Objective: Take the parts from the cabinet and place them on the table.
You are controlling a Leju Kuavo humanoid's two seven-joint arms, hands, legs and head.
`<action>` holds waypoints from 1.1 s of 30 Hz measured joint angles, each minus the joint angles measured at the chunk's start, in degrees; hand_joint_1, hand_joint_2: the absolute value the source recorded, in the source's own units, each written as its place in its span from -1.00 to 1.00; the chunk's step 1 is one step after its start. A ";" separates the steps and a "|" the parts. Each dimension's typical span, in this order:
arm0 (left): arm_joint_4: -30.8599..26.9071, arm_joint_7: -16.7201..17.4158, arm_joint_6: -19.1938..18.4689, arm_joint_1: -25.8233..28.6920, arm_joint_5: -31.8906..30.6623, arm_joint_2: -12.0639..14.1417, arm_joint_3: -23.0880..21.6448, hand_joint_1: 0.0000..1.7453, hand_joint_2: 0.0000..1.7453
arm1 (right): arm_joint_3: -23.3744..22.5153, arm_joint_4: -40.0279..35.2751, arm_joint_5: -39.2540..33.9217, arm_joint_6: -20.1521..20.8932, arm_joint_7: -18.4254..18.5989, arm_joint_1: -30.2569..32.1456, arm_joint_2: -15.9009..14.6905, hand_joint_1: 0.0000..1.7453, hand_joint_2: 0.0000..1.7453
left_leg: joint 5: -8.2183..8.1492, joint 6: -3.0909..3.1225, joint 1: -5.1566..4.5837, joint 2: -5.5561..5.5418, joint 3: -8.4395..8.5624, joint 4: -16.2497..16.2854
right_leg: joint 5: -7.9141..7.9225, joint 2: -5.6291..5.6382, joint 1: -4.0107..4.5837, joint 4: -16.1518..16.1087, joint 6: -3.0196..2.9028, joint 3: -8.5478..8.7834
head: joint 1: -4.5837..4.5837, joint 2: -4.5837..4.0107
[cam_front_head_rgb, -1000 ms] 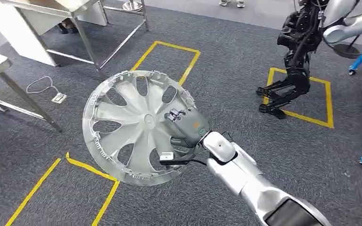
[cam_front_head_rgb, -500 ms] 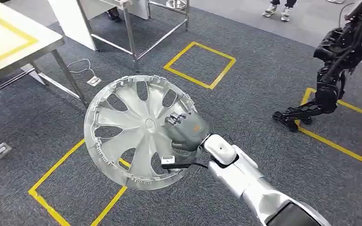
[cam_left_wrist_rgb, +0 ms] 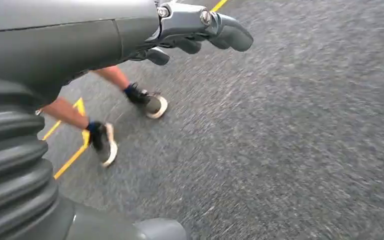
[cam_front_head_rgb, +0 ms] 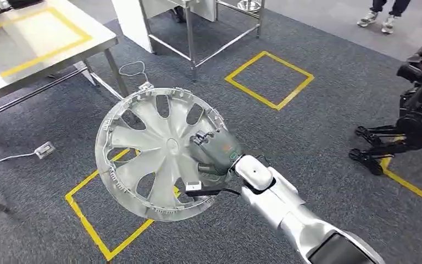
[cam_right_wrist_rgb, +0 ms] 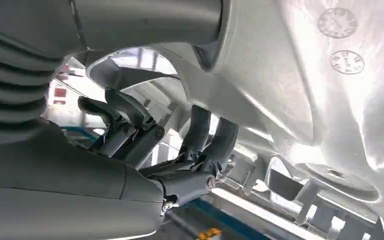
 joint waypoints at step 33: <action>-0.20 -2.10 -0.17 -0.45 2.25 1.09 2.40 -1.00 1.00 | 1.25 0.59 -0.57 1.14 -0.87 0.00 0.11 1.00 -1.00 | 4.71 -0.07 0.43 0.30 1.86 -4.87 | -1.09 -0.06 -0.21 0.13 0.59 0.99 | 0.20 0.00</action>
